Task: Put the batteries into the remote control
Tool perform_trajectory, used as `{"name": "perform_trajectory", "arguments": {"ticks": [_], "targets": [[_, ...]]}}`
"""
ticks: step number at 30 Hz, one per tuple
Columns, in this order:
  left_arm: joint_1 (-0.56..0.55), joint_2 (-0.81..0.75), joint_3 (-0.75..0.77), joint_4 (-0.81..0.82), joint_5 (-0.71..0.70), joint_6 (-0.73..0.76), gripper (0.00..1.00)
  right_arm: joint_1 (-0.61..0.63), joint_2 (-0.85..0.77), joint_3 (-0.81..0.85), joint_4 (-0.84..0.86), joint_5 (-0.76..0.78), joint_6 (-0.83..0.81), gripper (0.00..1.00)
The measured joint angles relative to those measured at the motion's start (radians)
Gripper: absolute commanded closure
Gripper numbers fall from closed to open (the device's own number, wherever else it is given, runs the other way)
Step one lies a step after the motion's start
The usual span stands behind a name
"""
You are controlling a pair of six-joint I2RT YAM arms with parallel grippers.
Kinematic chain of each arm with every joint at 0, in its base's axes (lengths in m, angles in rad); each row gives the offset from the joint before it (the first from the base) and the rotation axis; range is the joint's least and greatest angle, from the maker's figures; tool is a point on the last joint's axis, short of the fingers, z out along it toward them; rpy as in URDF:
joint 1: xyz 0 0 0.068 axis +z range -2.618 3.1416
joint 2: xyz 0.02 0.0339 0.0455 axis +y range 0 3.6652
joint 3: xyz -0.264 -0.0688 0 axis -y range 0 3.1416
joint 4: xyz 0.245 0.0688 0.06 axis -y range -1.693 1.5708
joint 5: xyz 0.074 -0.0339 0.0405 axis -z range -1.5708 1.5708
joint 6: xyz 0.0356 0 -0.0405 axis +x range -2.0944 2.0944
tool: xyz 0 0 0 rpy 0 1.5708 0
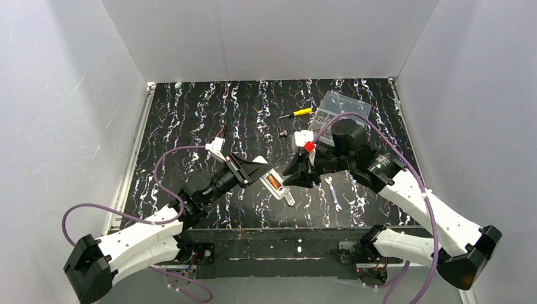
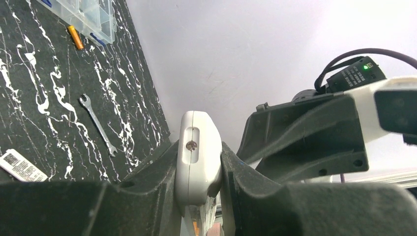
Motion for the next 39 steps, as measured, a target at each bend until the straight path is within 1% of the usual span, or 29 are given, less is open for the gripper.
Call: {"name": "perform_trajectory", "arguments": {"ticks": [5,11,15,19,22,26,30,35,39], "targets": [[0.0,-0.041,-0.005,-0.048,-0.001,0.056,1.0,0.0,-0.052,-0.047,0.108,0.153,0.183,0.58],[-0.001,-0.12,-0.019,-0.201,-0.038,0.13,1.0,0.0,-0.071,-0.081,0.161,0.39,0.402,0.57],[0.0,-0.139,-0.066,-0.273,-0.094,0.165,1.0,0.0,-0.068,-0.136,0.158,0.528,0.533,0.57],[0.0,-0.122,-0.063,-0.435,-0.153,0.199,1.0,0.0,-0.016,-0.146,0.119,0.611,0.627,0.57],[0.0,-0.079,-0.013,-0.583,-0.188,0.235,1.0,0.0,0.024,-0.146,0.077,0.647,0.671,0.57],[0.0,0.0,0.085,-0.736,-0.236,0.283,1.0,0.0,0.03,-0.155,0.047,0.671,0.707,0.57],[0.0,0.089,0.164,-0.829,-0.274,0.32,1.0,0.0,0.006,-0.18,0.046,0.689,0.726,0.57],[0.0,0.27,0.323,-0.98,-0.318,0.347,1.0,0.0,-0.037,-0.225,0.039,0.705,0.746,0.57],[0.0,0.448,0.513,-1.126,-0.349,0.371,1.0,-0.002,-0.054,-0.242,0.026,0.721,0.761,0.57]]}}
